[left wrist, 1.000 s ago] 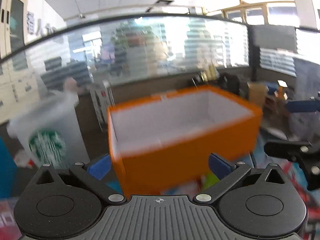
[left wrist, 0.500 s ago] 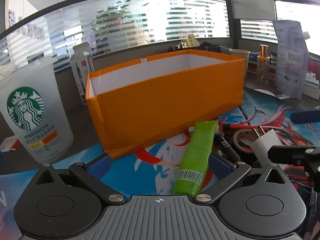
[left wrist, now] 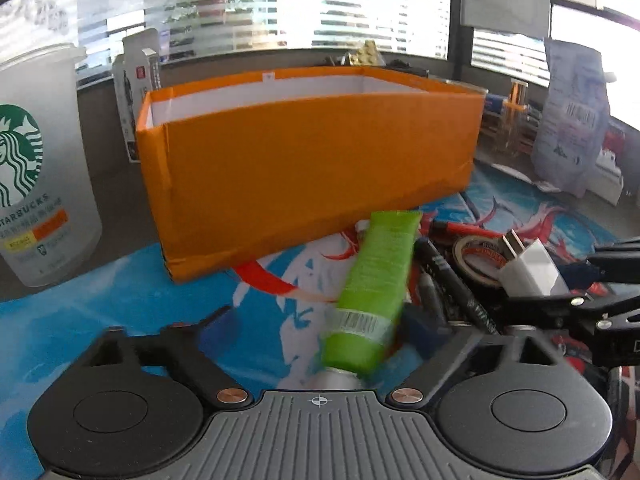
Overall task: Organize rigid objects
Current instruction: 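Move the left tool to the green tube while the right moves to the white charger, then grasp the green tube with the left tool while the right grasps the white charger, then lift the green tube with the left tool while the right carries the charger over the orange box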
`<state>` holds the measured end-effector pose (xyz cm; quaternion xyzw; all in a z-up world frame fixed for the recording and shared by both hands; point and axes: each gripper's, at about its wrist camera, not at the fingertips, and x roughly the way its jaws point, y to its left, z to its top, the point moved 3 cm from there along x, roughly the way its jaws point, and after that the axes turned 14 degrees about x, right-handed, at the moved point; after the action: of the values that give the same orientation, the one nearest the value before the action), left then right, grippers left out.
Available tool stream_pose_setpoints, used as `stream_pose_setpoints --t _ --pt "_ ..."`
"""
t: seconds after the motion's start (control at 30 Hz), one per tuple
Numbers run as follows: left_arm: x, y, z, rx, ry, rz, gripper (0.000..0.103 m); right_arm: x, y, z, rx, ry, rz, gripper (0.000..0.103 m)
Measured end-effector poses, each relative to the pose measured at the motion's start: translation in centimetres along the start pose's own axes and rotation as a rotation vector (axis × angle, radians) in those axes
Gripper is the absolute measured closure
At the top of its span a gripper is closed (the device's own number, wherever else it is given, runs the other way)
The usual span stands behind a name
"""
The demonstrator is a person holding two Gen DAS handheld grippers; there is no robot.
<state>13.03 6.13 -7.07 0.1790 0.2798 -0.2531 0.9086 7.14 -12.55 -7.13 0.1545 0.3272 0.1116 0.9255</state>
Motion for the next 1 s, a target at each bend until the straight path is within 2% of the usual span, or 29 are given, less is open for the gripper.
stream_pose_setpoints --t 0.03,0.23,0.4,0.5,0.7,0.87,1.0 --pt "-0.1 0.0 0.1 0.001 -0.004 0.003 0.054 0.0 -0.2 0.1 0.005 0.003 0.005 0.064" --pt "-0.2 -0.2 0.5 -0.003 0.000 -0.038 0.060 -0.2 -1.4 0.7 0.036 0.008 0.009 0.064" --pt "-0.7 -0.4 1.0 -0.091 -0.006 -0.107 0.066 -0.9 -2.2 1.4 0.063 0.003 0.035 0.065" --pt "-1.6 -0.5 1.5 -0.114 -0.033 -0.120 0.069 -1.7 -2.4 2.1 0.066 -0.005 0.056 0.065" --pt "-2.4 -1.0 2.1 -0.157 -0.039 -0.149 0.075 -2.3 -2.6 2.6 0.066 -0.022 0.075 0.065" --pt "-5.0 -0.5 4.5 -0.147 -0.125 -0.126 0.077 -3.4 -2.1 3.5 0.041 -0.058 0.087 0.065" --pt "-5.9 -0.5 5.4 -0.142 -0.146 -0.103 0.077 -4.0 -1.9 4.0 0.032 -0.081 0.098 0.065"
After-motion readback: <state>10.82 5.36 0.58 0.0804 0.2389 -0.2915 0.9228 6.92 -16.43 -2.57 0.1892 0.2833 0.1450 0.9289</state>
